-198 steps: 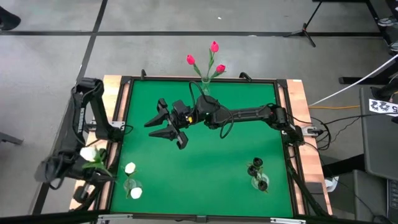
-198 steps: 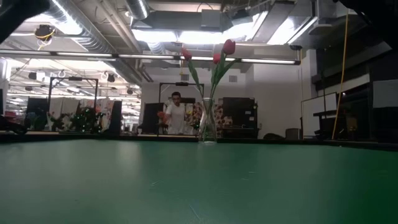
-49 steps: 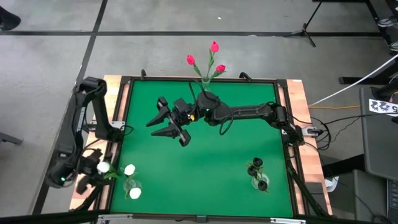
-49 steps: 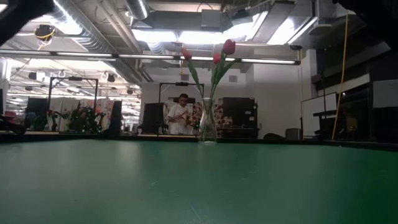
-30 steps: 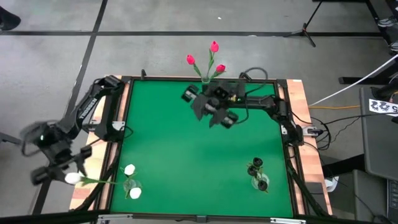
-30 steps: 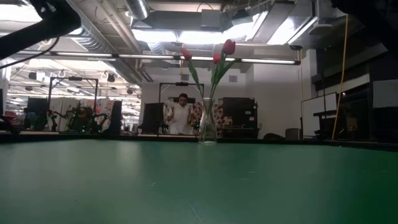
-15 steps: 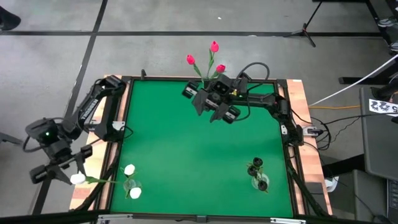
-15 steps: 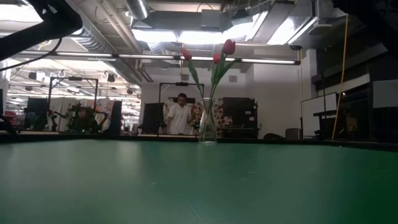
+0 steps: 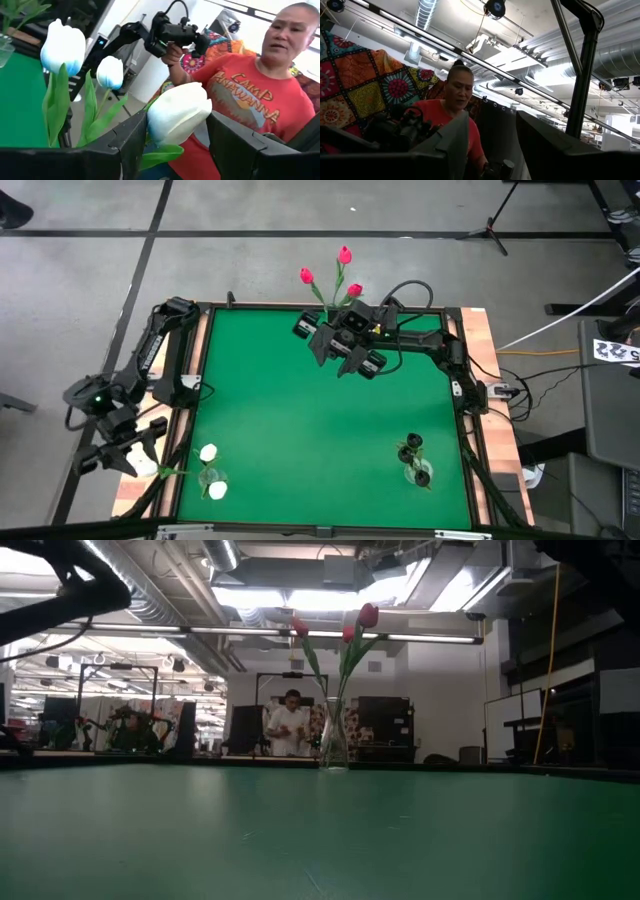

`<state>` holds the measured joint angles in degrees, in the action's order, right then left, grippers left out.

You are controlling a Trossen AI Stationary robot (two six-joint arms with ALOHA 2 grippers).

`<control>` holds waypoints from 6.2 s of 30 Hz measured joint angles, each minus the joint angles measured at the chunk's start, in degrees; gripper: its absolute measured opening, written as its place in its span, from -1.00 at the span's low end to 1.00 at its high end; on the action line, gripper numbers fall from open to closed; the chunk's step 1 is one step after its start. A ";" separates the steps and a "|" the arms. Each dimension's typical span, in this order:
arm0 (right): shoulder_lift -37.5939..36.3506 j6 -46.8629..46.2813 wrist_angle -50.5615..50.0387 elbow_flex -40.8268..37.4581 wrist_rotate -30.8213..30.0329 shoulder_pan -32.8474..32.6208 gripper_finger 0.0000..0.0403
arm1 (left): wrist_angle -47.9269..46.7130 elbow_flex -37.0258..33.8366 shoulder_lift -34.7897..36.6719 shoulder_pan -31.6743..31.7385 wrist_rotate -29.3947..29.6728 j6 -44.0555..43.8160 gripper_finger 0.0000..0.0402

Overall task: Sort flowers into vase by color
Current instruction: Put the white tulip into the bottom left transparent vase, then return to Home Position

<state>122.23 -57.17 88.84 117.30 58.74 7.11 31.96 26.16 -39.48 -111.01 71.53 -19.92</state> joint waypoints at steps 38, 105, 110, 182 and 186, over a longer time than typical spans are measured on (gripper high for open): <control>0.07 -0.08 -0.50 -0.02 1.40 -0.01 -0.18 | 5.50 -10.19 6.44 15.81 -39.44 8.97 0.01; -14.63 -15.69 1.16 -0.07 12.90 10.51 -0.18 | -18.66 28.65 -0.06 6.61 -54.20 40.09 0.01; -15.13 -17.33 1.16 -0.07 12.97 10.51 -0.18 | -8.17 28.73 -1.70 -2.63 -31.73 57.15 0.01; -68.92 60.24 0.98 -102.46 -13.69 -12.79 -0.18 | -53.95 24.35 39.03 52.46 -85.74 22.03 0.01; -82.74 61.60 0.65 -110.35 -22.39 -12.65 -0.18 | -56.31 26.21 39.08 52.55 -84.63 20.26 0.01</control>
<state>39.49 4.43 89.49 6.94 36.35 -5.54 -24.34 52.37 -0.40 -58.46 -13.10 0.34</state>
